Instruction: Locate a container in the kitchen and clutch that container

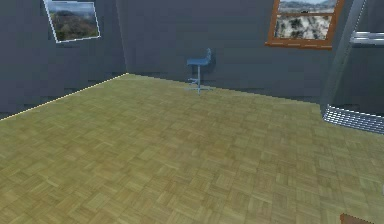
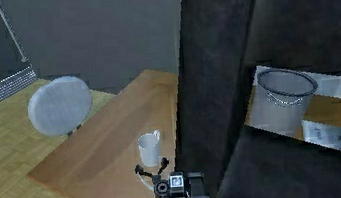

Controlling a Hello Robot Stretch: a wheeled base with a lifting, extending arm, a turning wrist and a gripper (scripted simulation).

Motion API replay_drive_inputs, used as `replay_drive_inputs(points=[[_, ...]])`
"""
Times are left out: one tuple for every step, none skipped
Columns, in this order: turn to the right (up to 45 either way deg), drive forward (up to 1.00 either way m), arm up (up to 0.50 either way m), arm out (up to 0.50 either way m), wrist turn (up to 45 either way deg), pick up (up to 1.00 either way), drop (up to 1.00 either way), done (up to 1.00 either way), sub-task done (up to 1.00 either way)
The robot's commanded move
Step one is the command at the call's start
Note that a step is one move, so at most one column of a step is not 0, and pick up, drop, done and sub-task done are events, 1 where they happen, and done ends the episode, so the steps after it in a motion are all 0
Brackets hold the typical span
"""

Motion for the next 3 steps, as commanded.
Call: replay_drive_inputs(points=[[0.0,0.0,0.0,0.0,0.0,1.0,0.0,0.0,0.0],[0.0,0.0,0.1,0.0,0.0,0.0,0.0,0.0,0.0],[0.0,0.0,0.0,0.0,0.0,0.0,0.0,1.0,0.0]])
